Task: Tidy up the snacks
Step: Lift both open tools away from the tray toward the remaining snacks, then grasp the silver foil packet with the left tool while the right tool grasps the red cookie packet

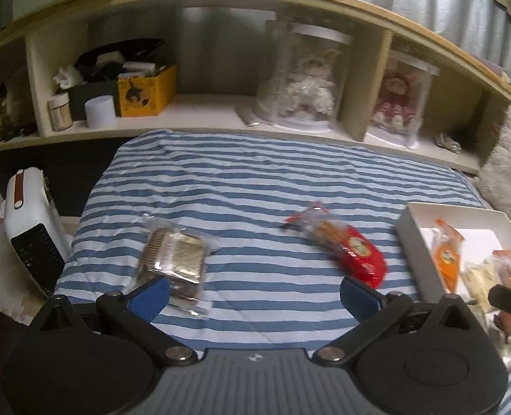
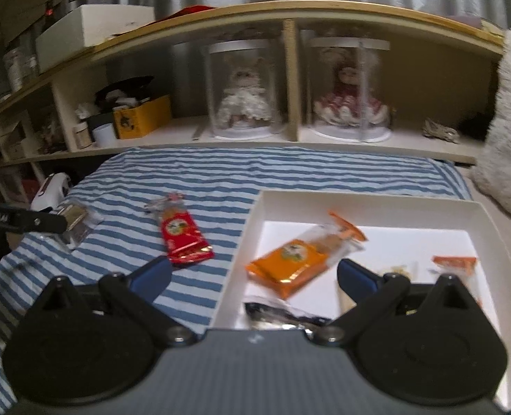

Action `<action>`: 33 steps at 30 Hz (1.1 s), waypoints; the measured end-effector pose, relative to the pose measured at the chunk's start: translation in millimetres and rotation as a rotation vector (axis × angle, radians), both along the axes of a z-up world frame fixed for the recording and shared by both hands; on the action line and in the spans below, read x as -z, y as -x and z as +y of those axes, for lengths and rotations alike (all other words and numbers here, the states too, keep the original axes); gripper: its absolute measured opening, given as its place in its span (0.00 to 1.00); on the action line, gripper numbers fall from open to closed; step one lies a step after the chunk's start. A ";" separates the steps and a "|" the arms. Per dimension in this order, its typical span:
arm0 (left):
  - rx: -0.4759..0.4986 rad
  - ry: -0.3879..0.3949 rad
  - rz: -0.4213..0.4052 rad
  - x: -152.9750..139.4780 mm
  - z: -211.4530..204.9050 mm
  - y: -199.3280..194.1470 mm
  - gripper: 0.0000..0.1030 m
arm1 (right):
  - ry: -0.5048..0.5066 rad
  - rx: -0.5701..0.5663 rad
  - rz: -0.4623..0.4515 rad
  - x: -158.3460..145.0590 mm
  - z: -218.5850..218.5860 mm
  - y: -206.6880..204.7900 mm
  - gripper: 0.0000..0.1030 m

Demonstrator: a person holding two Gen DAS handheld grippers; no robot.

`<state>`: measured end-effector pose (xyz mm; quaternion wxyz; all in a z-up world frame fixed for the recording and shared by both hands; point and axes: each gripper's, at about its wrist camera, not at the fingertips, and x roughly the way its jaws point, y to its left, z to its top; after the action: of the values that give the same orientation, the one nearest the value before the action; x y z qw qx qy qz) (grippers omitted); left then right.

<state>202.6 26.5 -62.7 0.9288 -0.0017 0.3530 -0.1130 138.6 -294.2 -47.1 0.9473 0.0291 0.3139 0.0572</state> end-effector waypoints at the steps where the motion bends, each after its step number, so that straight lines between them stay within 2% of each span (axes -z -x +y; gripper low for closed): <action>1: -0.008 -0.004 -0.005 2.4 3.1 -3.4 1.00 | -0.001 -0.018 -0.002 0.8 3.5 -3.1 0.99; 6: -0.015 -0.027 -0.036 14.5 14.7 -21.6 1.00 | 0.029 -0.105 -0.010 2.0 25.4 -20.2 1.00; 13: 0.053 -0.058 -0.070 30.5 24.5 -40.2 1.00 | 0.104 -0.243 0.045 6.1 64.3 -66.0 0.99; 18: 0.065 -0.041 -0.093 32.3 33.1 -54.4 1.00 | 0.166 -0.292 0.095 17.0 87.3 -111.2 0.86; 26: 0.084 -0.017 -0.047 35.8 47.4 -69.7 1.00 | 0.218 -0.337 0.197 42.3 104.7 -158.5 0.77; 31: 0.096 -0.064 -0.028 43.7 44.8 -70.7 1.00 | 0.218 -0.371 0.234 52.3 110.3 -165.4 0.61; 33: 0.114 -0.101 -0.013 47.0 39.8 -70.6 1.00 | 0.230 -0.366 0.245 54.5 113.7 -162.9 0.51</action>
<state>273.1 66.2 -109.7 0.9220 0.0659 0.3516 -0.1480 301.4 -180.6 -101.6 0.8732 -0.1295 0.4307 0.1879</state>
